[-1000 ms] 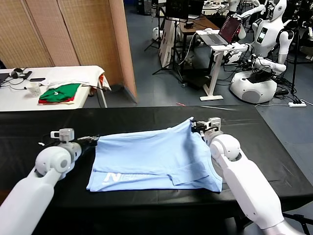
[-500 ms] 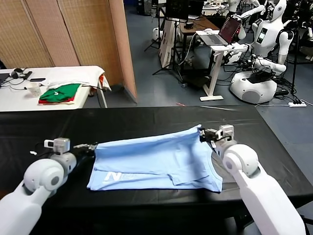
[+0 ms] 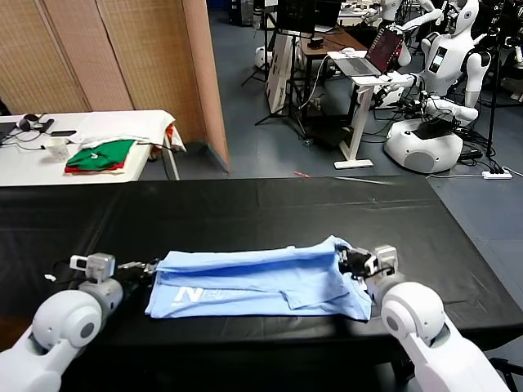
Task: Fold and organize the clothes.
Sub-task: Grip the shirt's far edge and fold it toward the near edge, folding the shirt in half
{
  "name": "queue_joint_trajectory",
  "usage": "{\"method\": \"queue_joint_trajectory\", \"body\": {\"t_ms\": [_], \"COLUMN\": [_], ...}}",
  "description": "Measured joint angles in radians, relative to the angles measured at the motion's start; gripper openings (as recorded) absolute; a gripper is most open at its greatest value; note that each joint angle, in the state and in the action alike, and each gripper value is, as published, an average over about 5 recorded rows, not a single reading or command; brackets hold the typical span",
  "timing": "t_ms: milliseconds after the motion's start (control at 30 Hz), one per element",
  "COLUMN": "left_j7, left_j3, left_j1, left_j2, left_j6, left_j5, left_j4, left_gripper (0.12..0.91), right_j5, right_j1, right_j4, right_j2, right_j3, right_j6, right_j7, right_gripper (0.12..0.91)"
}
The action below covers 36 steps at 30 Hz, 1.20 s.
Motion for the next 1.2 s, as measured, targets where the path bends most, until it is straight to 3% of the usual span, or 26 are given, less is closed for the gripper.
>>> {"method": "queue_joint_trajectory", "body": {"t_ms": [933, 1067, 1200], "left_j7": [0.001, -0.002, -0.021], "left_j3": [0.01, 0.01, 0.004], "left_j1": [0.04, 0.044, 0.053], "left_j2": [-0.035, -0.042, -0.047], "left_j6": [-0.014, -0.016, -0.015], "left_j5": [0.057, 0.065, 0.073], "left_j4": [0.021, 0.021, 0.01], "left_gripper": [0.146, 0.146, 0.168], "right_j5": [-0.047, -0.042, -0.025], "right_j1": [-0.1, -0.117, -0.134], "right_j4": [0.059, 0.083, 0.111], "right_j2": [0.027, 0.022, 0.017], "right_j3": [0.024, 0.04, 0.057], "right_j6": [0.0, 0.0, 0.0], "right_j7": [0.004, 0.004, 0.003], "right_gripper": [0.143, 0.231, 0.45]}}
